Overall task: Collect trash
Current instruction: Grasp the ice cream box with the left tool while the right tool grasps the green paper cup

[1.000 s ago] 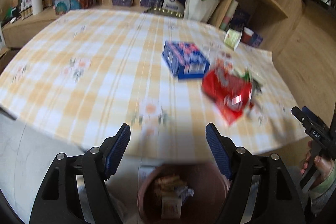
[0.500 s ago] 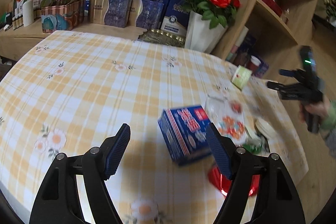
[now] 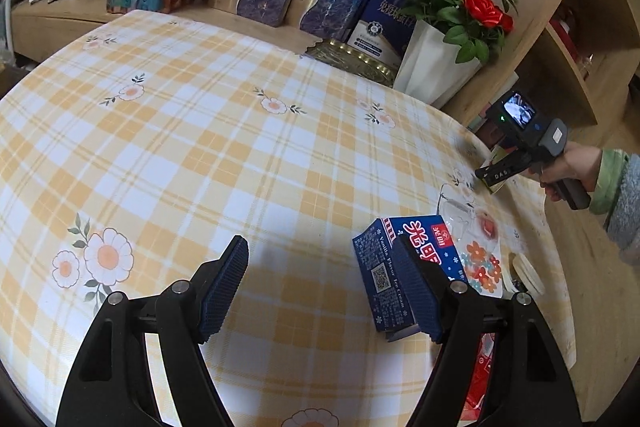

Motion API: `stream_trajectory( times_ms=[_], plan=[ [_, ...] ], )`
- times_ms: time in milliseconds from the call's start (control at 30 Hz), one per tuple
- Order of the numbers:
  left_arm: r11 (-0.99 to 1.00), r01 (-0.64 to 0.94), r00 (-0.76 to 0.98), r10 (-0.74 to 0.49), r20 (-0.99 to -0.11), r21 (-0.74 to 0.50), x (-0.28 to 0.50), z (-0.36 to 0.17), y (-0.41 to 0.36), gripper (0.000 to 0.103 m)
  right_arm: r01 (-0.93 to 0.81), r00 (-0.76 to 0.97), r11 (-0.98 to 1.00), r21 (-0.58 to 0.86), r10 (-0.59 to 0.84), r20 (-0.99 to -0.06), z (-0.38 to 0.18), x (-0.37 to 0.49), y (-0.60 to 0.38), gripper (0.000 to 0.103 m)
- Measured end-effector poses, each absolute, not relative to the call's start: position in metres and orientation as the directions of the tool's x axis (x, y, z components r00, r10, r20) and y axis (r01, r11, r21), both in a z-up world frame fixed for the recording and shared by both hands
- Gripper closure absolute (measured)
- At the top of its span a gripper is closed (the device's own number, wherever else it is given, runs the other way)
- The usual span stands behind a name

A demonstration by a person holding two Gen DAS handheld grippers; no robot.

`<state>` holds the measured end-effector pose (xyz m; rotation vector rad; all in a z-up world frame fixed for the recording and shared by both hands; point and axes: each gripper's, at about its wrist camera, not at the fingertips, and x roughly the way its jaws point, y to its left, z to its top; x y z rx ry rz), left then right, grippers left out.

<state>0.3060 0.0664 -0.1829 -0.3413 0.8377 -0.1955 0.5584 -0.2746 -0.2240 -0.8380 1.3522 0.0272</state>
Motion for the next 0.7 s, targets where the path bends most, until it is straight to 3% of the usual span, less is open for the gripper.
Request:
stream_trajectory(
  times_ms=[33,67,233,333,533,667,700],
  plan=[
    [0.931,0.038,0.653,-0.298,-0.696,-0.363,0.307,-0.184,0.065,0.030,-0.467,0.258,0.725,-0.506,-0.436,-0.862,-0.223,0.558,-0.277,0.024],
    [0.932,0.040,0.650,-0.297,-0.699,-0.359,0.308,-0.184,0.064,0.030,-0.461,0.257,0.734,-0.499,-0.428,-0.866,-0.221,0.555,-0.281,0.026],
    [0.923,0.050,0.632,-0.324,-0.704,-0.381,0.311,-0.184,0.058,0.030,-0.410,0.312,0.825,-0.389,-0.274,-0.910,-0.197,0.535,-0.299,0.027],
    [0.917,0.062,0.617,-0.346,-0.707,-0.395,0.311,-0.182,0.050,0.030,-0.326,0.410,0.913,-0.244,-0.096,-0.907,-0.169,0.508,-0.314,0.027],
    [0.912,0.089,0.593,-0.371,-0.715,-0.400,0.317,-0.176,0.025,0.030,-0.183,0.642,0.975,0.123,0.213,-0.737,-0.138,0.425,-0.337,0.027],
    [0.912,0.115,0.561,-0.386,-0.732,-0.393,0.321,-0.178,0.004,0.029,-0.123,0.718,0.965,0.233,0.248,-0.650,-0.142,0.378,-0.335,0.027],
    [0.913,0.119,0.552,-0.388,-0.738,-0.390,0.323,-0.178,-0.003,0.024,-0.106,0.734,0.961,0.254,0.248,-0.632,-0.142,0.365,-0.334,0.027]
  ],
)
